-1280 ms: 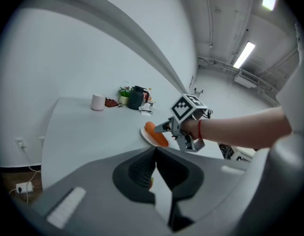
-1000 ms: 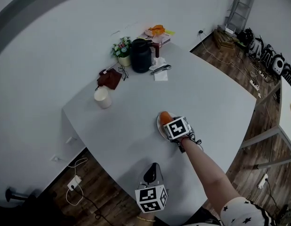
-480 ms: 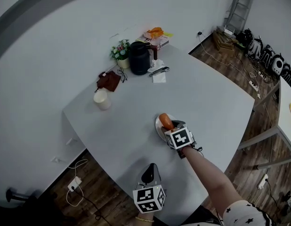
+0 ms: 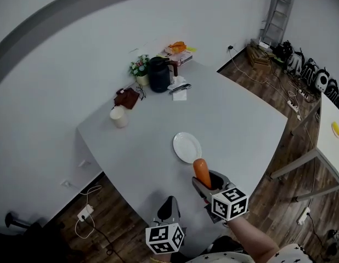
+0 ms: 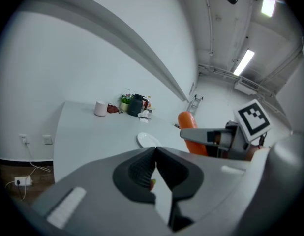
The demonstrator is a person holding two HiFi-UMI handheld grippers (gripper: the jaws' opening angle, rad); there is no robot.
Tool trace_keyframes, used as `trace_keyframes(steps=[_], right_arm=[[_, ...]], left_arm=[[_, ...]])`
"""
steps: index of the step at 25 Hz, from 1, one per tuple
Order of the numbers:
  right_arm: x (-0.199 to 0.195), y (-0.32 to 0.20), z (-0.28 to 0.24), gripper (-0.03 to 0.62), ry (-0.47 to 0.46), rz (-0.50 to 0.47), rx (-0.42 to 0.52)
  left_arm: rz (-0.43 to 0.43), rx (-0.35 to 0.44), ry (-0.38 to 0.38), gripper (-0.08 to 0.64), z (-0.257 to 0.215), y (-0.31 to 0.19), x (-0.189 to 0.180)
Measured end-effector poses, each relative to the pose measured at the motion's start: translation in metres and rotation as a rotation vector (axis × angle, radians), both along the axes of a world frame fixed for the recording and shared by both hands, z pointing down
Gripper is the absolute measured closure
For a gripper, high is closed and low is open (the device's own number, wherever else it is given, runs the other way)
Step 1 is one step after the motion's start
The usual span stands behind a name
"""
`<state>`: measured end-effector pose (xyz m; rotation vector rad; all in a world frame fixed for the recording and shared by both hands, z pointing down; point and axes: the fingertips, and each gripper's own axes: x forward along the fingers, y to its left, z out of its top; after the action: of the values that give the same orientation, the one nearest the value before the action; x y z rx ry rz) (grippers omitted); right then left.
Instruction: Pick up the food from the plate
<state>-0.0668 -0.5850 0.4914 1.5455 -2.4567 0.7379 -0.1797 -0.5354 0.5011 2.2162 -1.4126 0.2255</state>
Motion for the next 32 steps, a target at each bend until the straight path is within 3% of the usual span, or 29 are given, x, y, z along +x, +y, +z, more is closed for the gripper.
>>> trace_keyframes(steps=[4,8,32], right_arm=[[0.001,0.061,0.0,0.374,-0.055,0.004,-0.02],[-0.005,0.083,-0.004,0.374,-0.068,-0.04,-0.009],[-0.019,0.083,-0.023,0.375,-0.04,-0.125,0.032]], left_arm=[[0.021,0.001,-0.027,0.552,-0.006,0.032,0.007],[-0.006,0.0,-0.027,0.552,-0.007,0.045,0.008],[-0.05,0.051,-0.031,0.552,-0.028,0.043,0.012]])
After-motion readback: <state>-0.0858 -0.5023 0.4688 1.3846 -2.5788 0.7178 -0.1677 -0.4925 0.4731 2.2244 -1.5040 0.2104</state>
